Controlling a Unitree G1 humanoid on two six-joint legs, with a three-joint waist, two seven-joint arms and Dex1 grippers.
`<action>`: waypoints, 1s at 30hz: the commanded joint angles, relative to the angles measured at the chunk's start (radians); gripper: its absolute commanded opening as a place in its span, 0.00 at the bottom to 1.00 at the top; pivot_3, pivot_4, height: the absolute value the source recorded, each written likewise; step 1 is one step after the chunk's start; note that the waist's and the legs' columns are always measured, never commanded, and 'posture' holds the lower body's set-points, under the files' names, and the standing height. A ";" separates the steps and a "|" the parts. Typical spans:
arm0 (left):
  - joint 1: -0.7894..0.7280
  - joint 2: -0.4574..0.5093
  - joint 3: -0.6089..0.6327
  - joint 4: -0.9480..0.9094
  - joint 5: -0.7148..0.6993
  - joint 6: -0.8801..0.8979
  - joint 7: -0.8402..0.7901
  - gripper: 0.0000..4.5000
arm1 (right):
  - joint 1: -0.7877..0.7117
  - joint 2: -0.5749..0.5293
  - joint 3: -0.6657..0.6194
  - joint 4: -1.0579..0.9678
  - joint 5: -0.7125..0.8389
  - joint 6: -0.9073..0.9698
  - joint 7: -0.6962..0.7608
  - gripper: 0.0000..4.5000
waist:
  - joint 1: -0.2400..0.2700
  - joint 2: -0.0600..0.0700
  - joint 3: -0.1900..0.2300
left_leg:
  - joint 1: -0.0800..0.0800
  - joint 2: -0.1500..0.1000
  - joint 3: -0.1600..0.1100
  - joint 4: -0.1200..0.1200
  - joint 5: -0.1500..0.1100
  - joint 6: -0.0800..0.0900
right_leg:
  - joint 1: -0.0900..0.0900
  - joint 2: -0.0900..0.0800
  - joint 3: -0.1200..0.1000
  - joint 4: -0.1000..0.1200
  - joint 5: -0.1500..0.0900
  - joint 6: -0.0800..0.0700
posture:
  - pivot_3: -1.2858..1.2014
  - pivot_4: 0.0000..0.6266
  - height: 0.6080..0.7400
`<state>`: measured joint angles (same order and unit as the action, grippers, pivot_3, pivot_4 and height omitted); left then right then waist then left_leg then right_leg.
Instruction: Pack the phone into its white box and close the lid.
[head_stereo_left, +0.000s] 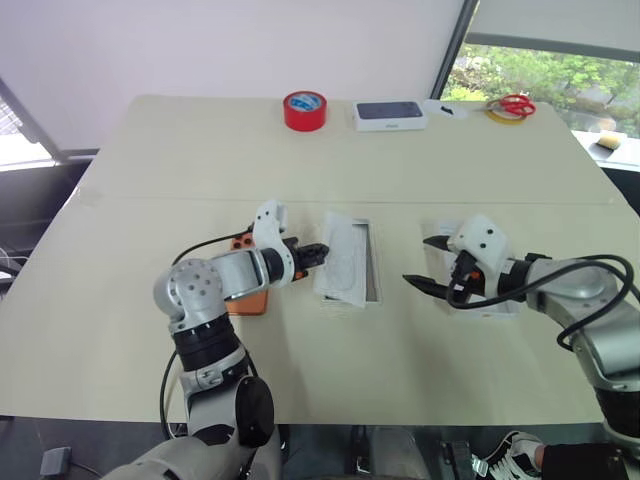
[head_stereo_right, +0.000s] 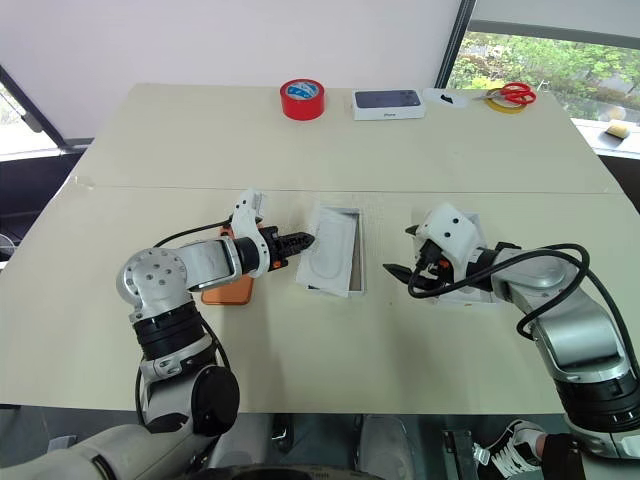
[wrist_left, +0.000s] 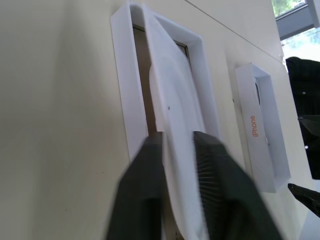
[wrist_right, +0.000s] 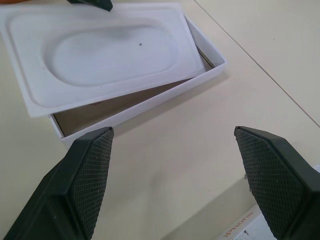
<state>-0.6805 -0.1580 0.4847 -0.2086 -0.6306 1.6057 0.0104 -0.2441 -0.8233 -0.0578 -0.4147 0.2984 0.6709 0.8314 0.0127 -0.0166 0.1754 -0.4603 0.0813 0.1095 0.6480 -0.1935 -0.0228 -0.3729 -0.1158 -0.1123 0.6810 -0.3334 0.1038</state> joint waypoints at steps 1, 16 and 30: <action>-0.019 -0.040 -0.009 -0.026 -0.007 0.005 -0.013 0.62 | -0.005 0.002 -0.015 -0.041 0.009 -0.014 -0.013 0.90 | 0.000 0.000 0.000 | 0.000 0.000 0.000 0.000 0.000 0.000 | 0.000 0.000 0.000 0.000 0.000 0.000 | 0.52 0.24 0.93; 0.183 0.496 -0.372 -0.081 0.087 -0.537 -0.485 0.75 | -0.278 0.233 0.262 0.062 -0.104 0.127 -0.210 0.01 | -0.023 0.003 -0.002 | 0.000 0.001 0.001 -0.002 0.001 -0.001 | -0.002 0.001 0.000 0.000 0.000 -0.001 | 0.52 0.24 0.93; 0.384 0.800 -0.413 -0.101 0.091 -0.838 -0.832 0.75 | -0.503 0.441 0.429 0.501 -0.293 0.093 -0.323 0.01 | -0.025 0.003 -0.001 | -0.002 0.002 0.004 -0.002 0.000 0.000 | -0.004 0.001 0.000 0.001 0.000 -0.001 | 0.52 0.24 0.93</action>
<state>-0.2938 0.6302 0.0458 -0.2719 -0.5187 0.7932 -0.8075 -0.7176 -0.3866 0.3788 0.0786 0.0309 0.7887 0.5215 -0.0125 -0.0134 0.1741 -0.4619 0.0828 0.1137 0.6457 -0.1934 -0.0231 -0.3768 -0.1152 -0.1119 0.6815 -0.3333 0.1031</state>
